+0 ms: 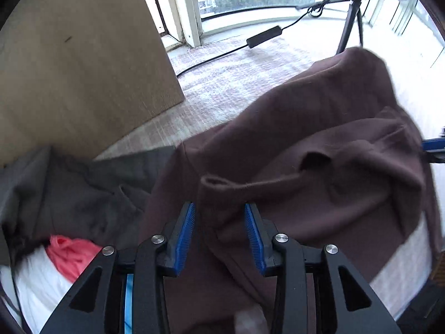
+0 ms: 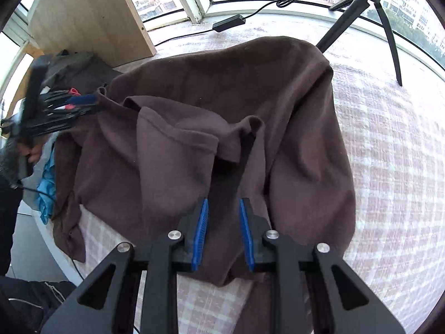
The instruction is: Fold clothes
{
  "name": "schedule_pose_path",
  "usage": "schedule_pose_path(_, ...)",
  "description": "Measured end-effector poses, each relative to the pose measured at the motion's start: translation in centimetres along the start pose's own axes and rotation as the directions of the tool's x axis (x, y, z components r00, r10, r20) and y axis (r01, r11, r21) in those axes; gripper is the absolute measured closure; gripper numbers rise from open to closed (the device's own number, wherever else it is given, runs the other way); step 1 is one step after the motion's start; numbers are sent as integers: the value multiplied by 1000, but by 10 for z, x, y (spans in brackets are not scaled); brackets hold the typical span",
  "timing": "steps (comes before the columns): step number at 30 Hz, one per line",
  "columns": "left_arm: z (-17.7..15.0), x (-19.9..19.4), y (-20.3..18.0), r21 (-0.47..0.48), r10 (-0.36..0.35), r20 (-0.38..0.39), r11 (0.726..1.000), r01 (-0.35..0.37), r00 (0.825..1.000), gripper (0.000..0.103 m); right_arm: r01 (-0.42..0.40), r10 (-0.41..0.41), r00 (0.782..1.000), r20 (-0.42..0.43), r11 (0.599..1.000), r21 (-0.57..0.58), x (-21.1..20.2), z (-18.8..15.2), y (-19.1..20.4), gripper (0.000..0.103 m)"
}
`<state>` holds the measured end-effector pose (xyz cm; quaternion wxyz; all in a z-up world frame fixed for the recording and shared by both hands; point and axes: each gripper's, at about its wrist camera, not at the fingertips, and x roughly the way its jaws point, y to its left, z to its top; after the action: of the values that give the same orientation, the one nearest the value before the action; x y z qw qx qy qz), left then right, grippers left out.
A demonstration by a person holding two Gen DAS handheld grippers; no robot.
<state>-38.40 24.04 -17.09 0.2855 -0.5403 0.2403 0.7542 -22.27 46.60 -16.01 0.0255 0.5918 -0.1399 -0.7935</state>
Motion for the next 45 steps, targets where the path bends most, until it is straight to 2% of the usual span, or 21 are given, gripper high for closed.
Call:
schedule_pose_path(1,1,1,-2,14,-3,0,1000,3,1000,71,1,-1,1000,-3,1000,-1,1,-1,0,80)
schedule_pose_path(2,2,2,-5,30,-4,0,1000,4,1000,96,3,-3,1000,-3,1000,0,1,-2,-1,80)
schedule_pose_path(3,1,-1,-6,38,-9,5,999,9,1000,98,5,-5,1000,-2,1000,2,3,-2,-1,80)
schedule_pose_path(5,-3,-13,-6,37,-29,29,999,28,999,99,7,-7,1000,1,1000,7,4,-3,-4,80)
schedule_pose_path(8,-17,-56,15,-53,-110,110,992,116,988,99,16,-16,1000,14,1000,5,6,-3,-2,80)
schedule_pose_path(12,-56,-114,60,-177,-173,197,962,208,965,99,42,-42,999,7,996,-81,7,-6,9,80)
schedule_pose_path(13,-68,-121,71,-202,-170,201,956,210,965,99,49,-49,999,-1,994,-96,11,-5,13,80)
schedule_pose_path(15,-90,-121,89,-255,-130,173,952,171,976,99,50,-53,998,-17,991,-127,20,-2,19,79)
schedule_pose_path(18,-113,-99,105,-306,-115,86,942,136,990,99,47,-53,998,-31,986,-163,33,4,28,75)
schedule_pose_path(21,-126,-79,106,-305,-125,33,944,129,992,98,58,-60,998,-2,975,-214,30,11,41,75)
schedule_pose_path(25,-133,-71,102,-305,-137,22,943,137,990,98,29,-45,998,-36,935,-355,31,12,66,75)
schedule_pose_path(28,-132,-73,102,-294,-141,23,945,141,990,98,39,-93,990,-108,904,-426,52,13,76,75)
schedule_pose_path(30,-127,-68,98,-277,-131,16,952,130,991,98,60,-138,981,-136,882,-468,68,15,81,69)
schedule_pose_path(31,-127,-67,96,-271,-127,13,954,126,992,98,79,-163,977,-137,873,-481,76,17,82,62)
schedule_pose_path(34,-127,-68,94,-261,-118,10,958,117,993,98,84,-182,971,-153,865,-494,92,19,82,61)
schedule_pose_path(35,-126,-69,93,-260,-117,13,959,116,993,98,69,-167,973,-159,870,-488,90,20,81,73)
schedule_pose_path(36,-127,-73,94,-264,-119,25,957,122,993,98,55,-152,975,-165,875,-482,89,20,81,92)
schedule_pose_path(37,-128,-79,95,-270,-124,42,954,131,991,98,43,-134,977,-164,884,-466,82,21,78,100)
schedule_pose_path(39,-130,-91,96,-281,-134,79,948,151,988,98,49,-107,988,-112,900,-432,52,23,70,100)
schedule_pose_path(42,-137,-109,95,-273,-131,106,949,156,986,98,37,-35,999,12,957,-288,-12,29,38,102)
schedule_pose_path(45,-145,-114,96,-284,-142,105,944,167,984,98,89,-67,980,190,990,-113,-75,26,-10,102)
